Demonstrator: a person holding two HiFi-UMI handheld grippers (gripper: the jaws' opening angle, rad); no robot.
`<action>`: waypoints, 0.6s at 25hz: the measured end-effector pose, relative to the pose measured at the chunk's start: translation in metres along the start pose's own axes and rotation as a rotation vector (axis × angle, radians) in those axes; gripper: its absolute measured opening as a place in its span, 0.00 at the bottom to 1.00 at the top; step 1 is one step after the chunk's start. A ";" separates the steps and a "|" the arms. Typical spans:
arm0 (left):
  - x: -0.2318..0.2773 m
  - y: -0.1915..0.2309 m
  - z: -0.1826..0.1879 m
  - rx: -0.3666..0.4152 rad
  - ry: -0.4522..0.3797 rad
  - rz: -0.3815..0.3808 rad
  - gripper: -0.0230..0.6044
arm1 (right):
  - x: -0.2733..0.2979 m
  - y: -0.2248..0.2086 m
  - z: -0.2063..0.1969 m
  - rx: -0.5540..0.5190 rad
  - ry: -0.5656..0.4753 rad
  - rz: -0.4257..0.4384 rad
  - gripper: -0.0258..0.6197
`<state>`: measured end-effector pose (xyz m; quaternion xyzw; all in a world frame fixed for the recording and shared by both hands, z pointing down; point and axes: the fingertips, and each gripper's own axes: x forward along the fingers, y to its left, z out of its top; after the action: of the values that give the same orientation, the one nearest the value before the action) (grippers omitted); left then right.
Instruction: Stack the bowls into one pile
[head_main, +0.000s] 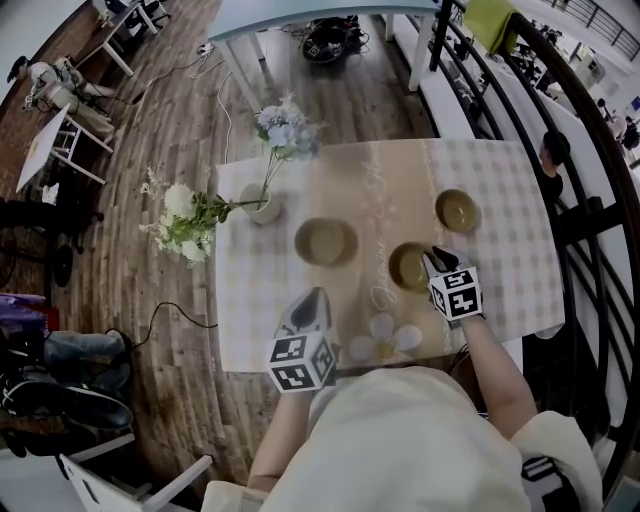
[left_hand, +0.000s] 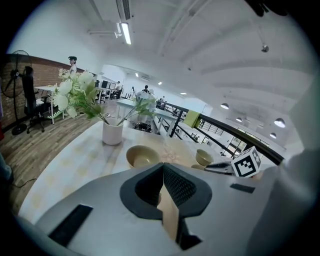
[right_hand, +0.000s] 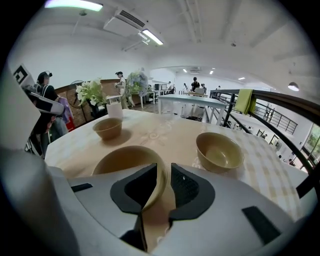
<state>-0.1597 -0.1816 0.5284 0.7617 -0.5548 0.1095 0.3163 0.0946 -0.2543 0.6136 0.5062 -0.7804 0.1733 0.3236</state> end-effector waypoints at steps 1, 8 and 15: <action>0.001 0.000 0.001 0.001 0.001 -0.002 0.04 | 0.001 0.000 -0.001 0.002 0.007 0.001 0.16; 0.005 0.005 0.004 -0.003 0.001 0.002 0.04 | 0.009 0.003 -0.007 0.003 0.036 0.016 0.14; 0.004 0.009 0.006 -0.008 -0.009 0.005 0.05 | 0.005 0.001 -0.006 0.002 0.039 0.003 0.09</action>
<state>-0.1678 -0.1900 0.5285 0.7596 -0.5585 0.1046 0.3164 0.0944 -0.2532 0.6216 0.5019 -0.7744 0.1846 0.3380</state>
